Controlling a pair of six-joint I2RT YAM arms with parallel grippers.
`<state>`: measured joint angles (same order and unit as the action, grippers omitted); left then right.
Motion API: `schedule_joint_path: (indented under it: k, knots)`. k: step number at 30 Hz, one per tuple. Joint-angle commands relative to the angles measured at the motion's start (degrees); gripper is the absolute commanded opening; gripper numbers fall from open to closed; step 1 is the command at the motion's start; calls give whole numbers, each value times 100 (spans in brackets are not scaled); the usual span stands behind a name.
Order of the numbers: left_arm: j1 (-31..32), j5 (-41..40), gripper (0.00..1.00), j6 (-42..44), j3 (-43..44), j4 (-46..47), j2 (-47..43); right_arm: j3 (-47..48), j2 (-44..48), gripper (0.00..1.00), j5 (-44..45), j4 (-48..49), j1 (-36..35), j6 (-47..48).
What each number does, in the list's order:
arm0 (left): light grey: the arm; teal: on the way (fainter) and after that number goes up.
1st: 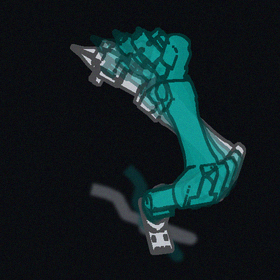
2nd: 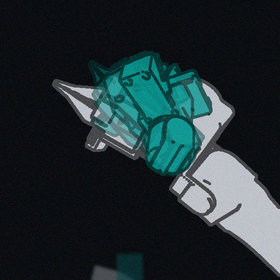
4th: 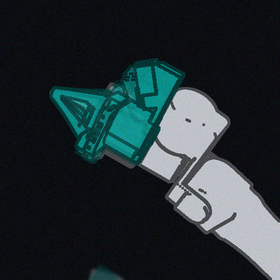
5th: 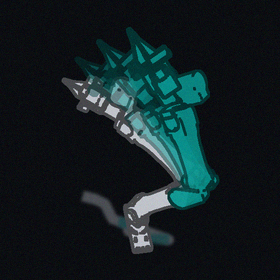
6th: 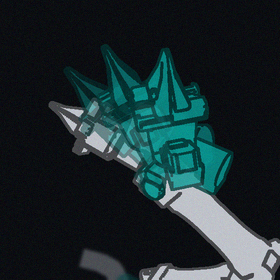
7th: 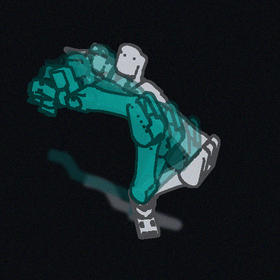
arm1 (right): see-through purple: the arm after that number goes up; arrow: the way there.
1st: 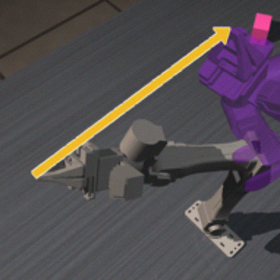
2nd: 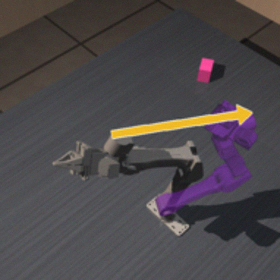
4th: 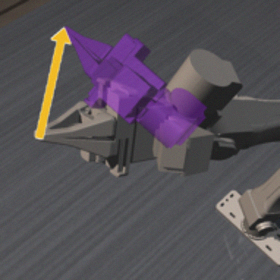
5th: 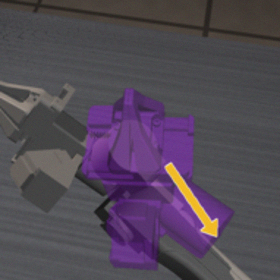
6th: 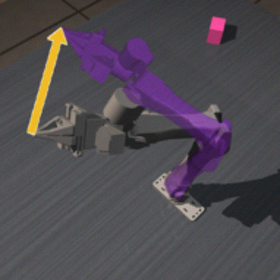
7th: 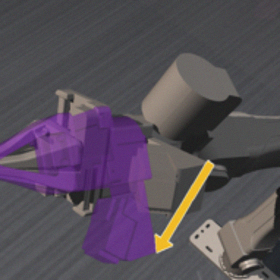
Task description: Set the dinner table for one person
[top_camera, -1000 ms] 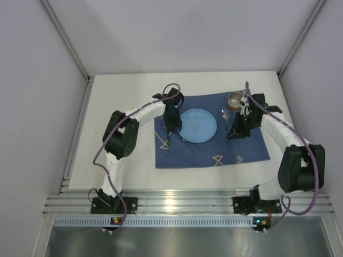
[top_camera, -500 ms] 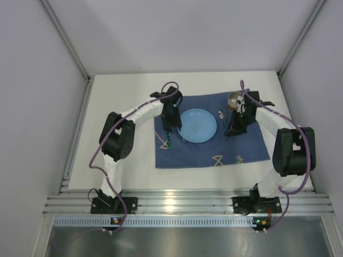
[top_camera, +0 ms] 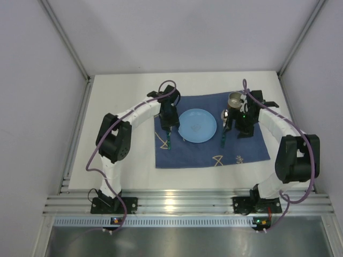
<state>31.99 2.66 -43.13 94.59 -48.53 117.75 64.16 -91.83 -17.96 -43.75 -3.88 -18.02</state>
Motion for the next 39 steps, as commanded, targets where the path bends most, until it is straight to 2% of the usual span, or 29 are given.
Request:
schedule_joint_path:
  k: [1, 3, 5, 8, 9, 11, 12, 13, 14, 15, 17, 18, 20, 21, 23, 24, 25, 29, 31, 33, 39]
  knots:
    - [-78, -195, 47, -28, 51, -191, -674, -26, 656, 86, 283, -257, 89, 80]
    - [-140, -239, 47, -11, 60, -288, -884, 0, 911, 96, 284, -345, 98, 62]
    - [-201, -520, 48, 94, 51, -358, -1052, 52, 1105, 97, 188, -441, 89, 44]
    - [-360, -915, 56, 471, 42, -411, -1613, 481, 1544, 98, 73, -678, 89, -34]
    - [-377, -1281, 57, 612, 16, -359, -1772, 614, 1902, 99, 108, -731, 80, -122]
    - [-377, -1591, 60, 1076, -106, -27, -2367, 1104, 2230, 99, 615, -932, -77, -201]
    - [-369, -2184, 61, 1192, -342, 132, -2589, 1238, 2475, 99, 844, -1030, -191, -254]
    - [-369, -2434, 63, 1324, -527, 282, -2834, 1326, 2616, 99, 1142, -1083, -340, -281]
    - [-369, -2819, 69, 1656, -1077, 901, -3324, 1405, 2914, 100, 1302, -1136, -359, -324]
    - [-369, -2823, 71, 1659, -1448, 1325, -3599, 1450, 3030, 100, 1303, -1171, -359, -325]
    - [-369, -3104, 71, 2263, -2317, 2378, -4422, 1529, 3232, 100, 1601, -1311, -429, -264]
    - [-369, -3104, 71, 2501, -3227, 3375, -4689, 1547, 3407, 100, 1680, -1347, -482, -150]
    - [-369, -3218, 72, 3344, -4163, 4523, -5390, 1503, 3636, 100, 1778, -1391, -622, -1]
    - [-377, -3401, 76, 3477, -5012, 5511, -5586, 1477, 3777, 100, 1778, -1382, -666, 87]
    - [-395, -3727, 87, 3881, -6086, 6309, -5999, 1276, 4364, 100, 1971, -1137, -711, 123]
    - [-473, -3694, 93, 4022, -6388, 6704, -6071, 1144, 4932, 100, 2006, -962, -702, 141]
    - [-544, -3632, 95, 4215, -6644, 7256, -6097, 977, 5251, 100, 2006, -743, -711, 184]
    - [-1387, -2930, 96, 3559, -7278, 7577, -5617, -557, 6930, 100, 2225, 892, -702, 360]
    - [-1669, -2622, 97, 3574, -7419, 7997, -5352, -1061, 7853, 100, 2209, 1575, -711, 535]
    - [-1713, -2490, 97, 3846, -7464, 8587, -4922, -1485, 8354, 100, 2191, 1738, -728, 746]
    - [-1810, -2542, 98, 4261, -7490, 9764, -3831, -1626, 8445, 100, 1831, 1360, -728, 1203]
